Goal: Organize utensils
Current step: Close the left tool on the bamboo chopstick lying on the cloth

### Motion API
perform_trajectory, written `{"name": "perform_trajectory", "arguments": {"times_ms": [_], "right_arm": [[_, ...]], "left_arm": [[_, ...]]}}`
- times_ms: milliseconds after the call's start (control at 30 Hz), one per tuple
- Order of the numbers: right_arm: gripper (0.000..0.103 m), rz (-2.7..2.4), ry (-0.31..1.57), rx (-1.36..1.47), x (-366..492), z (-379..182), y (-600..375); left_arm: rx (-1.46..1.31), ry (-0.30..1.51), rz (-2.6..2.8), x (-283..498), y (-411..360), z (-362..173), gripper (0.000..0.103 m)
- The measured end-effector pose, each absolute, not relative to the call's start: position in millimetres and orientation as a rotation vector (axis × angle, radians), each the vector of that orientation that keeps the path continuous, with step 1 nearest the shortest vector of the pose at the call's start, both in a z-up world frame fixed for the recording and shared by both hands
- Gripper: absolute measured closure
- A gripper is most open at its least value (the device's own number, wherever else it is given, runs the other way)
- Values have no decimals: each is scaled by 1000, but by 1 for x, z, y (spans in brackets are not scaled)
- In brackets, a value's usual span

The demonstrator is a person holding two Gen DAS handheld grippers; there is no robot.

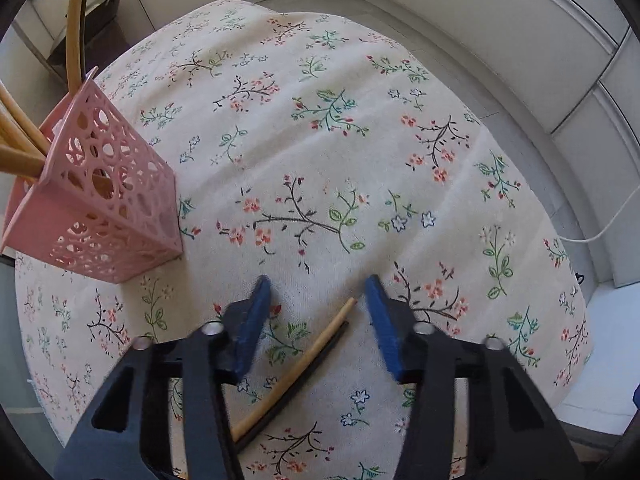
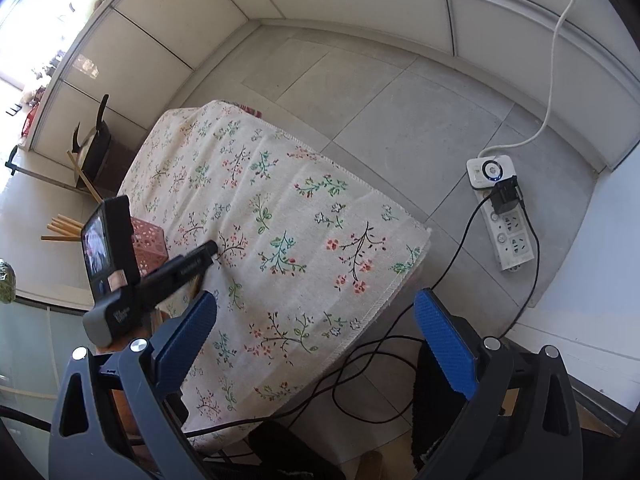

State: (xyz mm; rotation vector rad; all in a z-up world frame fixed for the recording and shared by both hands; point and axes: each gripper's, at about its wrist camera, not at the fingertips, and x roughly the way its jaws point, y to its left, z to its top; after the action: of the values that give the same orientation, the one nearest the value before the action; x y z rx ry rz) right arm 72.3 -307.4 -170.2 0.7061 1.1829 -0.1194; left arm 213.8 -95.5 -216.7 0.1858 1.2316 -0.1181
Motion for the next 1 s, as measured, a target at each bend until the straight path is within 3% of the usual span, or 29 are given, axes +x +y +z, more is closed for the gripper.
{"name": "perform_trajectory", "arguments": {"times_ms": [133,333,533,1000], "right_arm": [[7,-94,1190,718,73,-170,-305],[7,-64,1202,696,75,-169,-297],[7,-79,1209,712,77,-172,-299],[7,-19,1227,734,83,-171,-279]], "left_arm": [[225,1233,-113,211,-96,-217,68],[198,1249,-98,209,-78,-218,69],[239,1234,-109,197,-72,-218,94],[266,1068,-188,142,-54,-165,97]]}}
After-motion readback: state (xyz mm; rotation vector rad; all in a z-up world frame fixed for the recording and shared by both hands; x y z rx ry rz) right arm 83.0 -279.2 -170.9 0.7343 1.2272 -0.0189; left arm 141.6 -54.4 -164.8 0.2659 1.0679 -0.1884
